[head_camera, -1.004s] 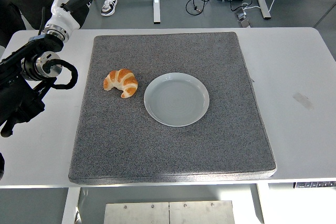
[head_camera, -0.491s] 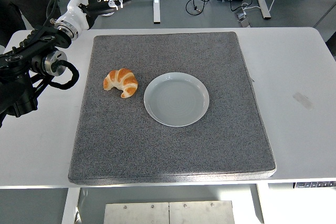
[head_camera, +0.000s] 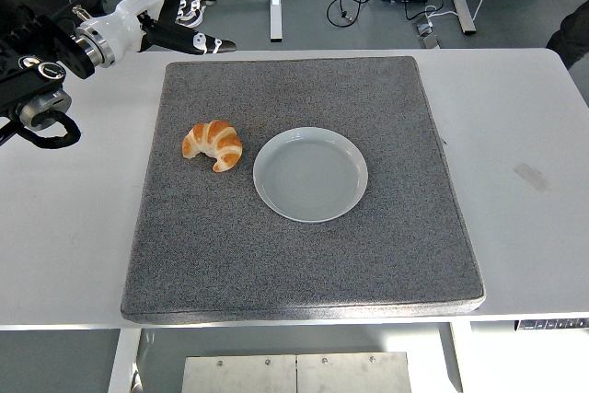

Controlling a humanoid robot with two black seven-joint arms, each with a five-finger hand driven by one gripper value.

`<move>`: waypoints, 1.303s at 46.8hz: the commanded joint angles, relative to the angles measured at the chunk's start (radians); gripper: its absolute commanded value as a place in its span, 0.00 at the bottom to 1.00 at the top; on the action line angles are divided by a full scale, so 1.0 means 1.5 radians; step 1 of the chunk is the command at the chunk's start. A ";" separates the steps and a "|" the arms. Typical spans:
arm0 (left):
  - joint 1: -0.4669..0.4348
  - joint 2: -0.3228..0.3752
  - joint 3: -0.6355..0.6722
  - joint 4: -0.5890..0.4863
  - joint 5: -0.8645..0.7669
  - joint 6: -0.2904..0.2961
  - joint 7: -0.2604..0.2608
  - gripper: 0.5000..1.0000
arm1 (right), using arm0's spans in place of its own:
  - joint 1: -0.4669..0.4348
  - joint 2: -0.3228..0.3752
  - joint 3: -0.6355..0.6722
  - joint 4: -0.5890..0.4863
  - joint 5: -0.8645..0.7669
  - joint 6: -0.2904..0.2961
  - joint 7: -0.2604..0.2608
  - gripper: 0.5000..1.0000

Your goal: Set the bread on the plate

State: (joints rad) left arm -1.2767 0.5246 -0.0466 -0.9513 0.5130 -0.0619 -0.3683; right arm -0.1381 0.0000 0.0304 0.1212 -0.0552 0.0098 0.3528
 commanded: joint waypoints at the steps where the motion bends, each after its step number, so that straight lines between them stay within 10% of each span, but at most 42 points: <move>1: -0.023 0.017 0.016 0.000 0.054 -0.004 0.000 0.97 | 0.000 0.000 0.000 0.000 0.000 0.000 0.000 1.00; 26: -0.121 0.046 0.144 -0.036 0.299 -0.070 0.002 0.97 | 0.000 0.000 0.000 0.000 0.000 0.001 0.000 1.00; 61: -0.014 0.000 0.183 0.028 0.369 -0.037 0.003 0.97 | 0.000 0.000 0.000 0.000 0.000 0.000 0.000 1.00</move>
State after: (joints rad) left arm -1.3082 0.5345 0.2292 -0.9212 1.0662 -0.1195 -0.3611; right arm -0.1381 0.0000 0.0303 0.1212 -0.0552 0.0097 0.3528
